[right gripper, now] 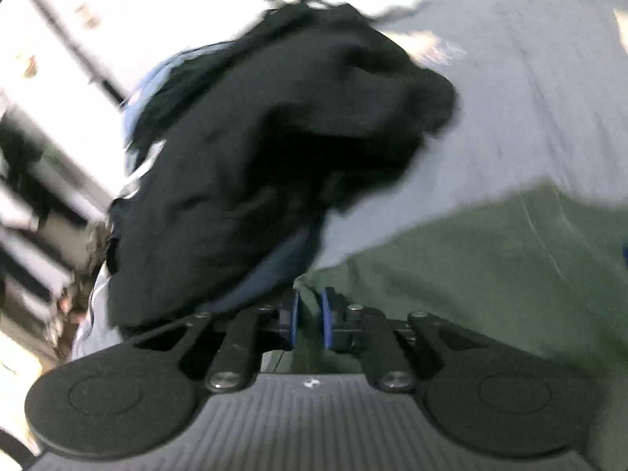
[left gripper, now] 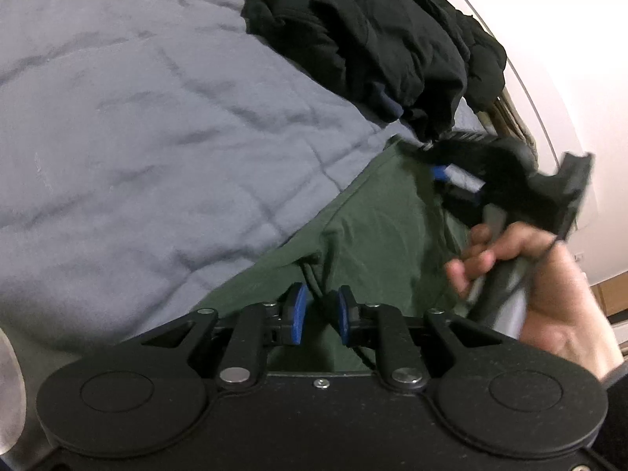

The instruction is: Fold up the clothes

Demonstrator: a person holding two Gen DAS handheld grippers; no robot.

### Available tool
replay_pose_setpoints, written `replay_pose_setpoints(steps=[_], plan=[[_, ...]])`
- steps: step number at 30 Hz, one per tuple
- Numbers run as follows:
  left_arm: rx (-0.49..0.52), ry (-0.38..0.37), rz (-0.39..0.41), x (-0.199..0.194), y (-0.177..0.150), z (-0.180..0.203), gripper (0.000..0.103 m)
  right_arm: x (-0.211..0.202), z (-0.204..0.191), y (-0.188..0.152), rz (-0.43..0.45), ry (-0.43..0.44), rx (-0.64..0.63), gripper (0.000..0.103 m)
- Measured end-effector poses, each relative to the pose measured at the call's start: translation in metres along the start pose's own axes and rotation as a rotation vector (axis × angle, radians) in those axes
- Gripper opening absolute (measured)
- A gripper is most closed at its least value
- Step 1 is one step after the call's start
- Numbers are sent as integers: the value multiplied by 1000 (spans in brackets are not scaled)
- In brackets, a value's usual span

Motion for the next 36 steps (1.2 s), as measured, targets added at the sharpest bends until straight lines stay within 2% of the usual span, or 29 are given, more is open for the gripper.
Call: replay_pose_setpoints(steps=[2, 3, 8, 10, 11, 13, 16, 20, 22, 25, 29, 36], plan=[[1, 3, -4, 1, 0, 0, 19, 6, 5, -5, -12, -23, -3, 11], [-3, 2, -7, 1, 0, 0, 19, 5, 0, -7, -2, -29, -35, 14], [12, 5, 11, -2, 3, 2, 20, -23, -13, 2, 40, 15, -48, 19], [37, 10, 43, -8, 3, 6, 32, -42, -17, 6, 79, 21, -55, 26], [52, 10, 60, -11, 4, 9, 34, -54, -18, 7, 107, 25, -60, 29], [84, 6, 89, -17, 4, 14, 34, -78, -19, 6, 164, 17, -58, 42], [128, -5, 131, -25, 6, 23, 34, -115, -12, -7, 234, -5, -39, 45], [201, -16, 187, -33, 7, 35, 34, -167, 5, -38, 305, -77, -24, 48], [239, -21, 198, -34, 3, 42, 34, -197, 17, -59, 352, -148, -13, 51], [325, -31, 191, -30, -9, 53, 34, -242, 36, -94, 409, -264, -6, 55], [443, -44, 177, -24, -27, 66, 35, -296, 62, -137, 472, -377, 1, 58], [643, -46, 160, -13, -59, 85, 35, -332, 108, -197, 576, -376, 132, 66]])
Point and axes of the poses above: each gripper's, at about its wrist camera, not at the fingertips, and x roughly the way its jaws point, z to its right, y to its top, the point moved 3 cm from there along x, roughly the way its jaws point, and after that the axes turned 2 degrees about -z, right-handed, at the moved point
